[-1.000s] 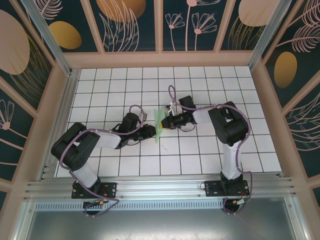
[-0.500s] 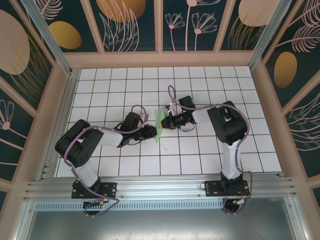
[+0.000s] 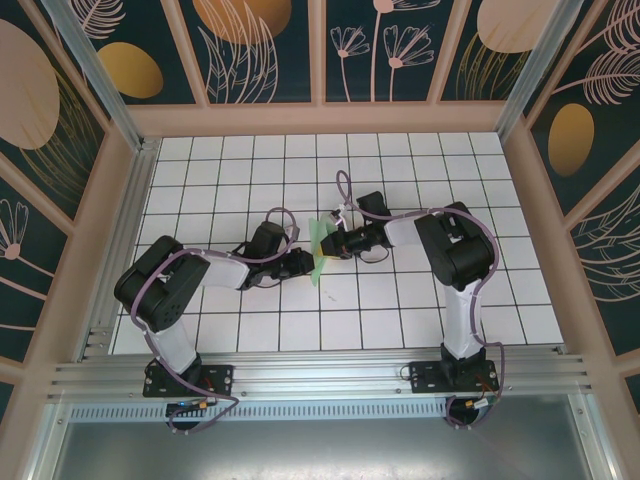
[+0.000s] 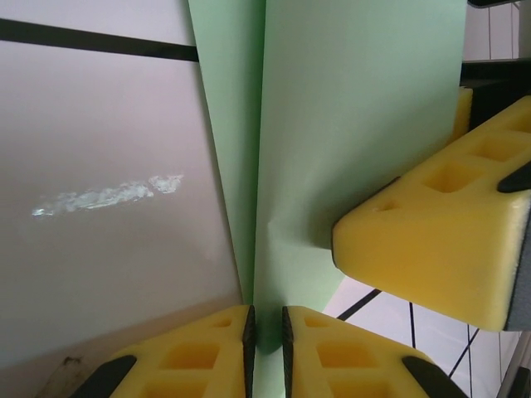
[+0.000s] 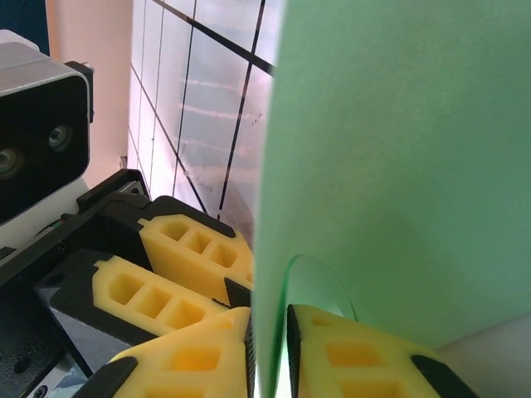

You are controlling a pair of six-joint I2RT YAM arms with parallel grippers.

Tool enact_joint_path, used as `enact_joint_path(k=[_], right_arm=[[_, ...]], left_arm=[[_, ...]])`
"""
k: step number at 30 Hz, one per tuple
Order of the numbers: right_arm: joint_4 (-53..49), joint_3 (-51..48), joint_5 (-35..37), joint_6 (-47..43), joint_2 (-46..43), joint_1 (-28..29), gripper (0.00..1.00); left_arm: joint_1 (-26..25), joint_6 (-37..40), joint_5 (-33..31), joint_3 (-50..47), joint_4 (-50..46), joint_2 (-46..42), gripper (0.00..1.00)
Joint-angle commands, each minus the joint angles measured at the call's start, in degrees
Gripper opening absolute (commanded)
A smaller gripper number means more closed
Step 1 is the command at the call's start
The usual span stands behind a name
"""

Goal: Fold a paper plane with a square sheet of paper (pick it up from the middle)
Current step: Fold the wing for the fifth time at the center of the table.

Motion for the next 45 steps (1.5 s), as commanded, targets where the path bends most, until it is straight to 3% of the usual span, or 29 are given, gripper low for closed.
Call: enact_joint_path(k=[1,10,24,34,40,45], right_arm=[[2.9,-0.1,1.0,1.9,-0.8,0.0,0.25],[5.0,-2.3,8.8,7.2,-3.7,0.3,0.29],[7.0,-4.4,14.6,11.3,-8.1,1.4,0.28],[10.2,-9.9,25.3,14.5,-13.0,2.9,0.34],[10.7,-9.0,25.1,13.7,-11.7,3.9,0.31],[9.0,-7.9,27.0,12.1,-10.9,3.9,0.20]], left_arm=[[0.3,2.6,-3.0,1.5,-5.1,1.5,0.21],[0.2,3.9,-4.9,3.6,-9.2,2.2,0.24],[-1.0,6.1,-9.9,7.0,-16.9,3.4,0.26],[-1.2,5.8,-10.5,7.9,-17.9,3.3,0.26],[-1.1,5.8,-10.4,8.0,-17.9,3.3,0.25],[-1.3,5.7,-10.6,8.1,-17.8,2.8,0.26]])
